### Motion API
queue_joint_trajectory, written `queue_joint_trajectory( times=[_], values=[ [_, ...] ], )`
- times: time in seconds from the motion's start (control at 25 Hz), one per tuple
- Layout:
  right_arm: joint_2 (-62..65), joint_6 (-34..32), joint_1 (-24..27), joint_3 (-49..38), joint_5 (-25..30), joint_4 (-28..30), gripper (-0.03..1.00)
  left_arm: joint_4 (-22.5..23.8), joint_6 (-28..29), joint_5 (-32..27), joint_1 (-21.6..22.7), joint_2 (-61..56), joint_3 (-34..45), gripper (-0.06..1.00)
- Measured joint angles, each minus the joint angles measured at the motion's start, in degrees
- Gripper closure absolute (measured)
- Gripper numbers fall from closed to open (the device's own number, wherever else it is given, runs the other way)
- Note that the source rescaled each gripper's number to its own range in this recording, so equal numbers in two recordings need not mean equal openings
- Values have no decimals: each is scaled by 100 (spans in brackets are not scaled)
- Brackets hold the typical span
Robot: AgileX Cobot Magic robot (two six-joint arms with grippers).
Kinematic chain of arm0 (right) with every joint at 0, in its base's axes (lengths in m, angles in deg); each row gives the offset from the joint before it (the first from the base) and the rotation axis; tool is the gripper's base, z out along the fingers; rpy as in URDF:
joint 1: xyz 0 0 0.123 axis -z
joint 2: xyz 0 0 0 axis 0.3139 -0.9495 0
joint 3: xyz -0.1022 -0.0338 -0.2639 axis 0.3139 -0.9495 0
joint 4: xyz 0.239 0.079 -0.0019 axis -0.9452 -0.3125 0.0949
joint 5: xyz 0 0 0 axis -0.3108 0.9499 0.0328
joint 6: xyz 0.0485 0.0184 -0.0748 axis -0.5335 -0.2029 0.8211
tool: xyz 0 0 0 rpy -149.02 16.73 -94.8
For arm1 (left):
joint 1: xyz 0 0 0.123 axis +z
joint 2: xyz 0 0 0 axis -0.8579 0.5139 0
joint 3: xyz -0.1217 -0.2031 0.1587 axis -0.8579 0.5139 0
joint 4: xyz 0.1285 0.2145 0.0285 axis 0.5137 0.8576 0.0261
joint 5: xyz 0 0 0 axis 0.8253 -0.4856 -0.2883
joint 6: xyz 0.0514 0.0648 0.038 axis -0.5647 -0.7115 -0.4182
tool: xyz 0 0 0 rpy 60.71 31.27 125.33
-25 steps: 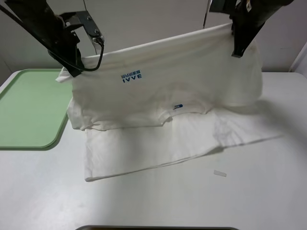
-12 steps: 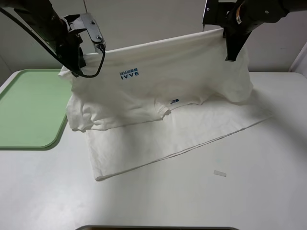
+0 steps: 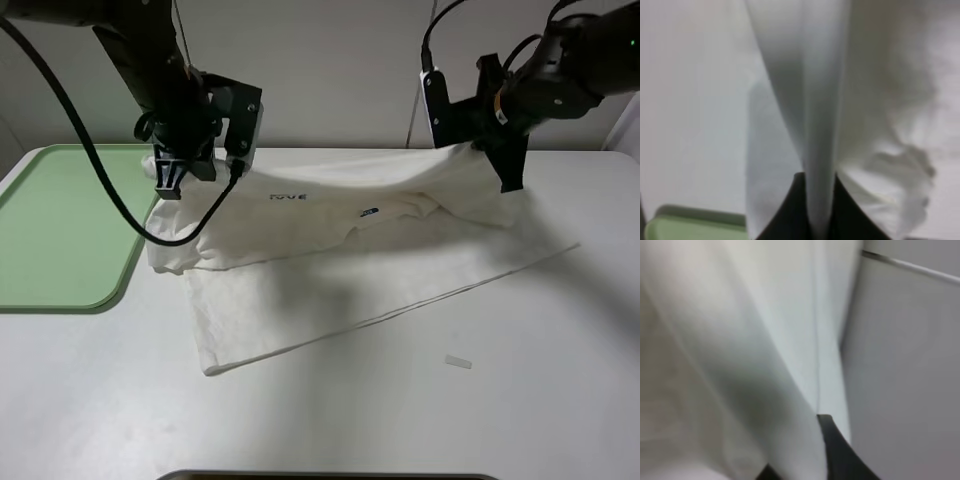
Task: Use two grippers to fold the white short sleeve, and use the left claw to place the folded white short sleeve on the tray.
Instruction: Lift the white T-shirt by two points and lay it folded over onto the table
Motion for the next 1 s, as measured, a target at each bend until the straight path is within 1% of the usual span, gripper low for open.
queue_joint_trajectory(
  times=[0.08, 0.12, 0.2, 0.28, 0.32, 0.44, 0.52, 0.6, 0.76, 0.8, 0.84, 0.88, 0.92, 1.0],
  values=[
    [0, 233, 18, -372, -144, 14, 97, -112, -288, -364, -123, 0, 14, 94],
    [0, 233, 18, -372, -144, 14, 97, -242, -512, -550, -176, 0, 61, 94],
    [0, 370, 37, -642, -208, 101, 97, -533, -882, -925, -239, 0, 167, 94],
    [0, 534, 47, -868, -239, 215, 97, -732, -1111, -1116, -272, 0, 245, 94],
    [0, 598, 47, -963, -241, 280, 97, -908, -1211, -1244, -287, 0, 290, 94],
    [0, 770, 47, -1235, -245, 483, 97, -1006, -1283, -1346, -299, 0, 315, 94],
    [0, 788, 47, -1299, -211, 497, 97, -1138, -1335, -1436, -305, 0, 352, 94],
    [0, 775, 47, -1299, -129, 351, 97, -1570, -1396, -1574, -316, 0, 470, 94],
    [0, 763, 47, -1299, -2, -140, 96, -1736, -1396, -1652, -316, 0, 502, 93],
    [0, 763, 47, -1299, 24, -227, 93, -1820, -1398, -1703, -316, 0, 515, 90],
    [0, 763, 47, -1299, 57, -321, 89, -1911, -1398, -1803, -316, 0, 525, 85],
    [0, 763, 47, -1299, 80, -397, 84, -1948, -1398, -1880, -316, 0, 534, 82],
    [0, 763, 47, -1299, 126, -519, 76, -1990, -1398, -1945, -316, 0, 533, 79],
    [0, 763, 47, -1299, 279, -795, 53, -2103, -1398, -2092, -316, 0, 533, 70]
  ],
)
